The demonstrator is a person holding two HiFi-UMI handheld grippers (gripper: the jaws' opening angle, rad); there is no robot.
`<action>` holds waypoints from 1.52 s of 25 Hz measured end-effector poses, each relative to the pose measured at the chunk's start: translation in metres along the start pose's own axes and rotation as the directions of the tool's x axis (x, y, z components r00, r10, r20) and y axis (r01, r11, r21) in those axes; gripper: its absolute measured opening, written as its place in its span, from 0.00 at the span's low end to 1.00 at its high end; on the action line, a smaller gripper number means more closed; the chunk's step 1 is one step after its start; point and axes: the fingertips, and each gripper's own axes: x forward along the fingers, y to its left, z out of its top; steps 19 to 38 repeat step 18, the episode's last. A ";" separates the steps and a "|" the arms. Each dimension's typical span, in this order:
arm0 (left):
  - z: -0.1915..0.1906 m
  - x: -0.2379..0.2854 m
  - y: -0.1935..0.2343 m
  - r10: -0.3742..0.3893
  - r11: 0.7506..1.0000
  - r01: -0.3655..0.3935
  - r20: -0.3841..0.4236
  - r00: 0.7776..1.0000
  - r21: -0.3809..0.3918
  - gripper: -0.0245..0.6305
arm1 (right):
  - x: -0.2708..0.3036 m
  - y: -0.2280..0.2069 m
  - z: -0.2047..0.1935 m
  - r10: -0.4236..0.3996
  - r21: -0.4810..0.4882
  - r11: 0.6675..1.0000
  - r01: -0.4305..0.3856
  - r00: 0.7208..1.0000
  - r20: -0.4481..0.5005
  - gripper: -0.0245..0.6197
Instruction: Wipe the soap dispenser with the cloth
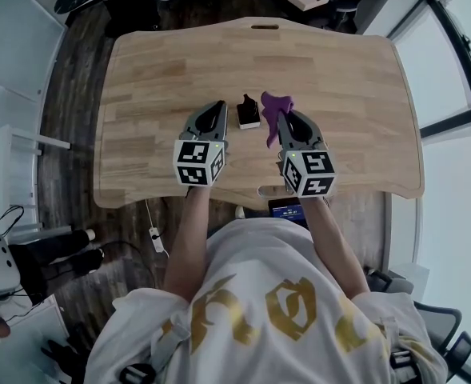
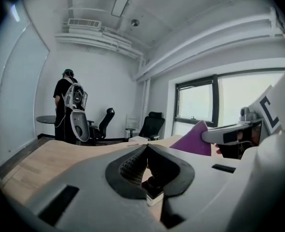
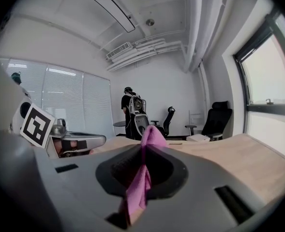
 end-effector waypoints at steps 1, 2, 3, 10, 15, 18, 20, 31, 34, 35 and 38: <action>-0.003 -0.002 -0.001 0.005 1.000 -0.005 -0.014 1.000 0.014 0.05 | -0.003 0.000 -0.001 -0.005 -0.001 1.000 0.005 1.000 -0.001 0.08; -0.005 -0.003 -0.002 0.010 1.000 -0.009 -0.024 1.000 0.024 0.05 | -0.005 0.000 -0.002 -0.011 -0.001 1.000 0.011 1.000 -0.002 0.08; -0.005 -0.004 -0.004 0.013 1.000 -0.012 -0.027 1.000 0.026 0.05 | -0.007 0.000 -0.002 -0.017 0.001 1.000 0.017 1.000 -0.003 0.08; -0.006 -0.009 -0.004 0.024 0.999 -0.023 -0.030 0.999 0.034 0.05 | -0.013 0.003 -0.002 -0.019 0.005 1.000 0.019 1.000 0.007 0.08; -0.010 -0.011 -0.007 0.042 0.997 -0.039 -0.043 0.998 0.064 0.05 | -0.021 -0.001 -0.004 -0.025 0.010 1.000 0.025 1.000 0.005 0.08; -0.013 -0.011 -0.009 0.046 0.997 -0.043 -0.049 0.998 0.059 0.05 | -0.026 -0.005 -0.007 -0.028 0.032 0.999 0.028 1.000 -0.002 0.08; -0.013 -0.011 -0.009 0.046 0.997 -0.043 -0.049 0.998 0.059 0.05 | -0.026 -0.005 -0.007 -0.028 0.032 0.999 0.028 1.000 -0.002 0.08; -0.013 -0.011 -0.009 0.046 0.997 -0.043 -0.049 0.998 0.059 0.05 | -0.026 -0.005 -0.007 -0.028 0.032 0.999 0.028 1.000 -0.002 0.08; -0.013 -0.011 -0.009 0.046 0.997 -0.043 -0.049 0.998 0.059 0.05 | -0.026 -0.005 -0.007 -0.028 0.032 0.999 0.028 1.000 -0.002 0.08; -0.013 -0.011 -0.009 0.046 0.997 -0.043 -0.049 0.998 0.059 0.05 | -0.026 -0.005 -0.007 -0.028 0.032 0.999 0.028 1.000 -0.002 0.08; -0.013 -0.011 -0.009 0.046 0.997 -0.043 -0.049 0.998 0.059 0.05 | -0.026 -0.005 -0.007 -0.028 0.032 0.999 0.028 1.000 -0.002 0.08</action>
